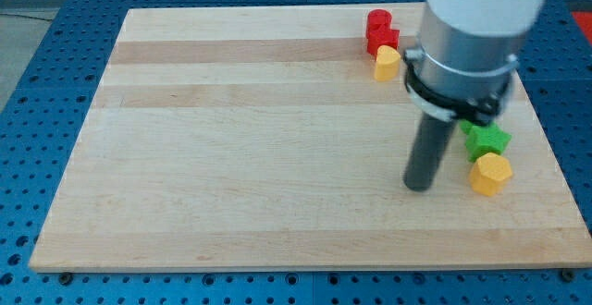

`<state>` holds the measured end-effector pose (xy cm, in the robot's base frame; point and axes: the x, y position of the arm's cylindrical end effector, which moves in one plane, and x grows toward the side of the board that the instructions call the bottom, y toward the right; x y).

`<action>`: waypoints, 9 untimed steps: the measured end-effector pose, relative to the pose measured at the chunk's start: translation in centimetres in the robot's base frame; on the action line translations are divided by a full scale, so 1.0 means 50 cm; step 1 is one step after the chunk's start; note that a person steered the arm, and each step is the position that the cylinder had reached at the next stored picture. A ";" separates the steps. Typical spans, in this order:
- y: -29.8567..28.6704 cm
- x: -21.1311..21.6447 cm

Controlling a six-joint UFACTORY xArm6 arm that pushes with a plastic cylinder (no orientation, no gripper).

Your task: Move the yellow hexagon to the bottom of the yellow heart

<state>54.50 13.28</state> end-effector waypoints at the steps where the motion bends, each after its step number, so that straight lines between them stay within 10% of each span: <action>1: 0.077 0.059; 3: 0.253 0.041; 9: 0.077 -0.144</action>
<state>47.29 17.14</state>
